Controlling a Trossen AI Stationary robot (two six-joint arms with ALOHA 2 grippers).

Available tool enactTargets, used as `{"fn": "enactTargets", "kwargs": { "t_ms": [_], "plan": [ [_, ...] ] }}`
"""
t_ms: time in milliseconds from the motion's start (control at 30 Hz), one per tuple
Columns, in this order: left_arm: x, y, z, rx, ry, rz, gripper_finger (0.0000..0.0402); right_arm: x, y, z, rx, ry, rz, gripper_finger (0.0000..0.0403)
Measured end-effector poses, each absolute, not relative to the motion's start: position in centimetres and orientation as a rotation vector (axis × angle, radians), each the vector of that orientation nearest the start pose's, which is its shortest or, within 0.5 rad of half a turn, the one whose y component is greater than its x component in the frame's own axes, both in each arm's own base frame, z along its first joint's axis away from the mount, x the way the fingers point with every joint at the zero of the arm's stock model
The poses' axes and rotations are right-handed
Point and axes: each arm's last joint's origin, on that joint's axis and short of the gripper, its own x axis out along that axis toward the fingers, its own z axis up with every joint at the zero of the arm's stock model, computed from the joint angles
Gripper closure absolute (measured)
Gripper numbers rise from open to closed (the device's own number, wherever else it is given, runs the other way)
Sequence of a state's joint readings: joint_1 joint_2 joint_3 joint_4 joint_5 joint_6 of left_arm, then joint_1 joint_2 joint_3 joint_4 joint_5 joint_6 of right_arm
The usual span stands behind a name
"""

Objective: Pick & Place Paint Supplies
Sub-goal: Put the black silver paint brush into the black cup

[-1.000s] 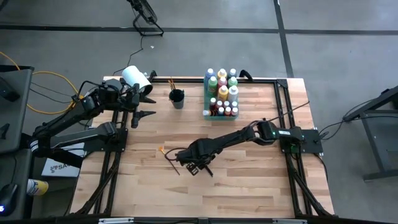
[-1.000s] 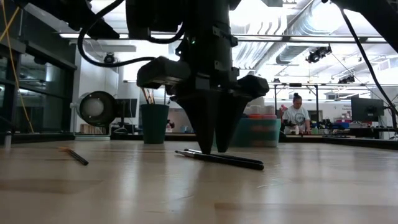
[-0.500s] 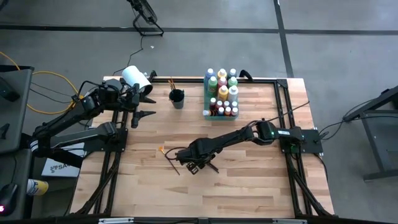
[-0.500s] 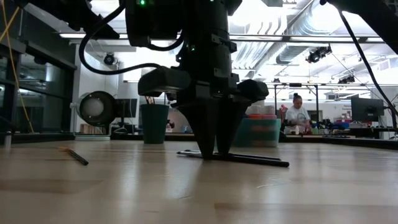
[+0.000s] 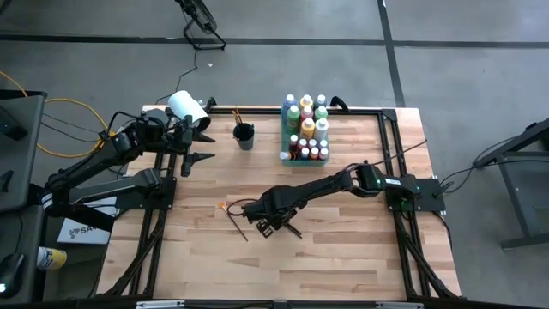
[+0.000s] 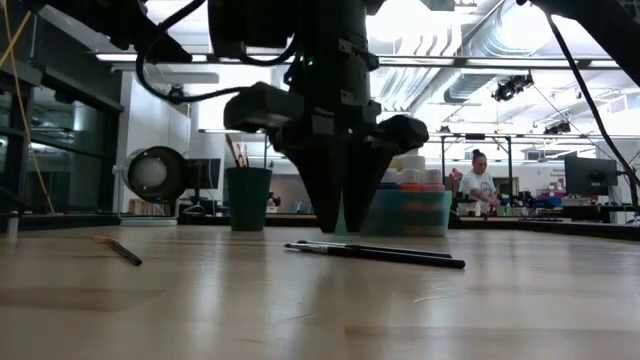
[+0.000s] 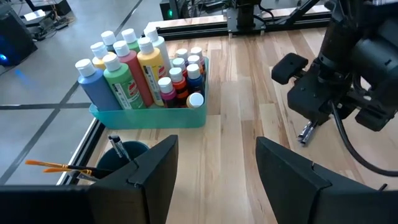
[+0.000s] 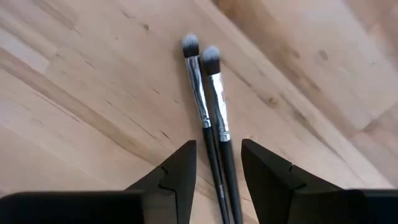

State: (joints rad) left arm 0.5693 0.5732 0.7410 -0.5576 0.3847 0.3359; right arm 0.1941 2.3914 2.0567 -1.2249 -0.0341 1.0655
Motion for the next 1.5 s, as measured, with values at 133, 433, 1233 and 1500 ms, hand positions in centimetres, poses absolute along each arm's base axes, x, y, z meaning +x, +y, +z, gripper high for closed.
{"fn": "enactTargets", "kwargs": {
  "t_ms": [133, 433, 1233, 1500],
  "plan": [
    [10.5, 5.4, 31.1, 0.152, 0.372, 0.121, 0.0190, 45.6, 8.7, 16.6, 0.692, 1.480, -0.642, 0.0282],
    [10.5, 5.4, 31.1, 0.151, 0.374, 0.121, 0.0190, 45.3, 8.5, 16.3, 0.602, 1.511, -0.637, 0.0282],
    [10.4, 5.4, 30.9, 0.142, 0.391, 0.118, 0.0190, 45.6, 8.4, 15.9, 0.485, 1.478, -0.574, 0.0282],
    [10.4, 5.4, 30.9, 0.142, 0.391, 0.118, 0.0190, 45.2, 8.4, 14.6, 0.489, 1.510, -0.575, 0.0282]
  ]
}}
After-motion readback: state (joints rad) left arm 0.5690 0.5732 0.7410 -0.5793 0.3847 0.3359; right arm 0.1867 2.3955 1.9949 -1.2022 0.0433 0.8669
